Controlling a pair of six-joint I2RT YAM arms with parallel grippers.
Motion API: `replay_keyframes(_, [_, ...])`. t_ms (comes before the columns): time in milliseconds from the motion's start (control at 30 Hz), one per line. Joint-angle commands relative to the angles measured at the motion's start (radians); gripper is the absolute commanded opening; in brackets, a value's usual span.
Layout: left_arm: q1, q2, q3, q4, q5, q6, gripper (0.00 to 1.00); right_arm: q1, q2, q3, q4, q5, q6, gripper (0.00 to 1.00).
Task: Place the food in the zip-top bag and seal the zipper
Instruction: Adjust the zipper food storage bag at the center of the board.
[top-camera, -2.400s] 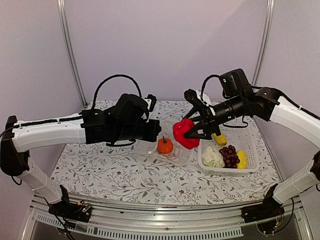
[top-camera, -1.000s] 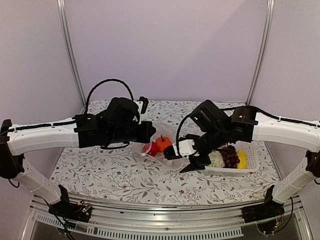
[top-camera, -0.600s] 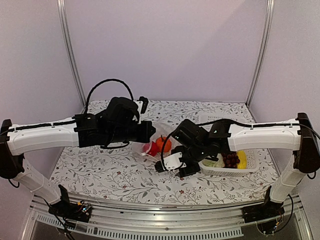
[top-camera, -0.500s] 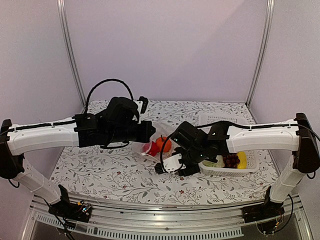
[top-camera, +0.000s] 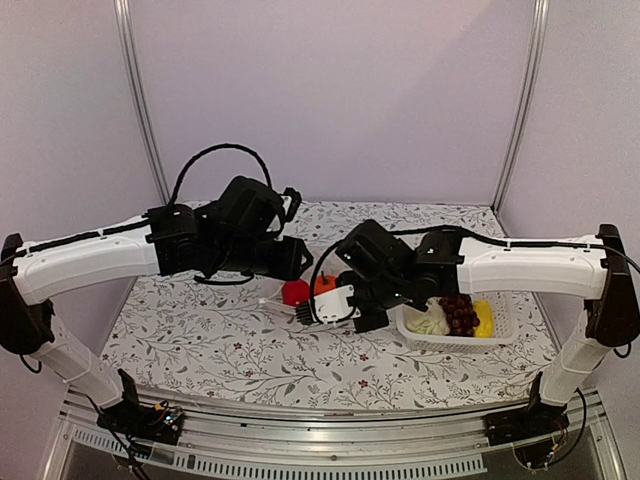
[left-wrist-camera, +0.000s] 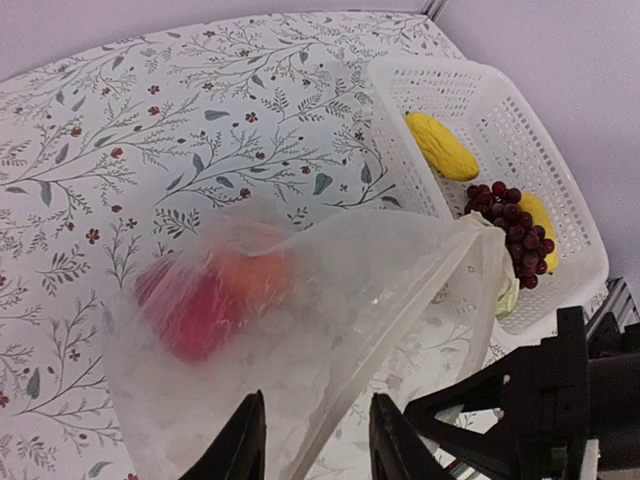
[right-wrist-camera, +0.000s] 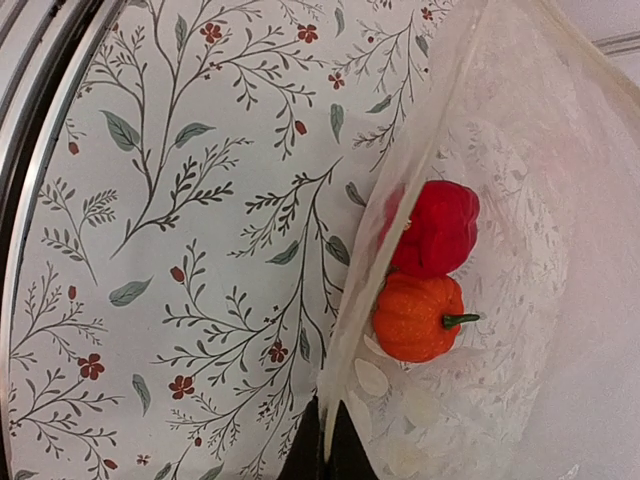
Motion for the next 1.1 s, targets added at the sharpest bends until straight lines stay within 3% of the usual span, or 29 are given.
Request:
replay_keyframes(0, [-0.006,0.001,0.055,-0.182,-0.05,0.029,0.36,0.006,-0.021,0.045,-0.012,0.031,0.006,0.0])
replay_keyframes(267, [-0.021,-0.015,0.093,-0.286,-0.129,0.054,0.38,0.007,-0.031,0.083,-0.025,0.037,0.014,0.0])
replay_keyframes(367, [-0.022,-0.021,0.093,-0.294,-0.148,0.073,0.3,0.007,-0.034,0.092,-0.031,0.035,0.015,0.0])
replay_keyframes(600, [-0.02,-0.025,0.097,-0.262,-0.177,0.116,0.02,0.007,-0.036,0.101,-0.035,0.031,0.018,0.0])
replay_keyframes(733, [-0.014,-0.034,0.091,-0.221,-0.195,0.136,0.0,0.006,-0.034,0.11,-0.037,0.009,0.031,0.0])
replay_keyframes(1067, [0.018,-0.056,0.043,-0.137,-0.131,0.141,0.0,-0.075,-0.071,0.198,-0.118,-0.248,0.116,0.3])
